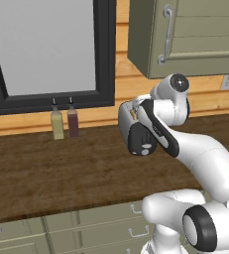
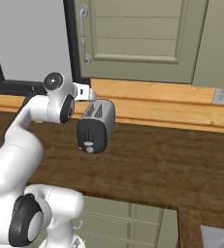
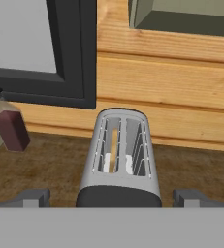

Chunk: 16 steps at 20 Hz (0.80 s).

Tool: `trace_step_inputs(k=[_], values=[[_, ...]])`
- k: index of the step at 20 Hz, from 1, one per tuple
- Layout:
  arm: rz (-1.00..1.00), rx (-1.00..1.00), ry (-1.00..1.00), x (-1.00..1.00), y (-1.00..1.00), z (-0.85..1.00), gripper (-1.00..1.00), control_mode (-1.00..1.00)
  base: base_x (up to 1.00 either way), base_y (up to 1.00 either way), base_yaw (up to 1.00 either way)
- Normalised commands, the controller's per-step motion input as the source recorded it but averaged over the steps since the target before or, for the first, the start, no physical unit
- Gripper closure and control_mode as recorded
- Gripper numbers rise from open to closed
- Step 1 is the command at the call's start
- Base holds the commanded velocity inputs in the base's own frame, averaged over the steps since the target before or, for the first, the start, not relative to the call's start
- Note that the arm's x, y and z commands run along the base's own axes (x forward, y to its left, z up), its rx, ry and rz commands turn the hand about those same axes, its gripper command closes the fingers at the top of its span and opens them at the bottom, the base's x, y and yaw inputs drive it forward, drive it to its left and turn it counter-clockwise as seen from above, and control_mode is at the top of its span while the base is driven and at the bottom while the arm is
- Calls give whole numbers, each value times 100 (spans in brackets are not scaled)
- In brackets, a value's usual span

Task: Start the toaster. Once the lever pops up, take the bread to the plate on the dining counter.

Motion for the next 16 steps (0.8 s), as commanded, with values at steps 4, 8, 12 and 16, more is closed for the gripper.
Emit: trace_step_inputs(k=[4, 8, 12, 16], values=[[0, 0, 0, 0, 0, 0, -100, -100, 0, 0, 0], [0, 0, 0, 0, 0, 0, -100, -100, 0, 0, 0], [0, 0, 0, 0, 0, 0, -100, -100, 0, 0, 0], [0, 0, 0, 0, 0, 0, -100, -100, 0, 0, 0]])
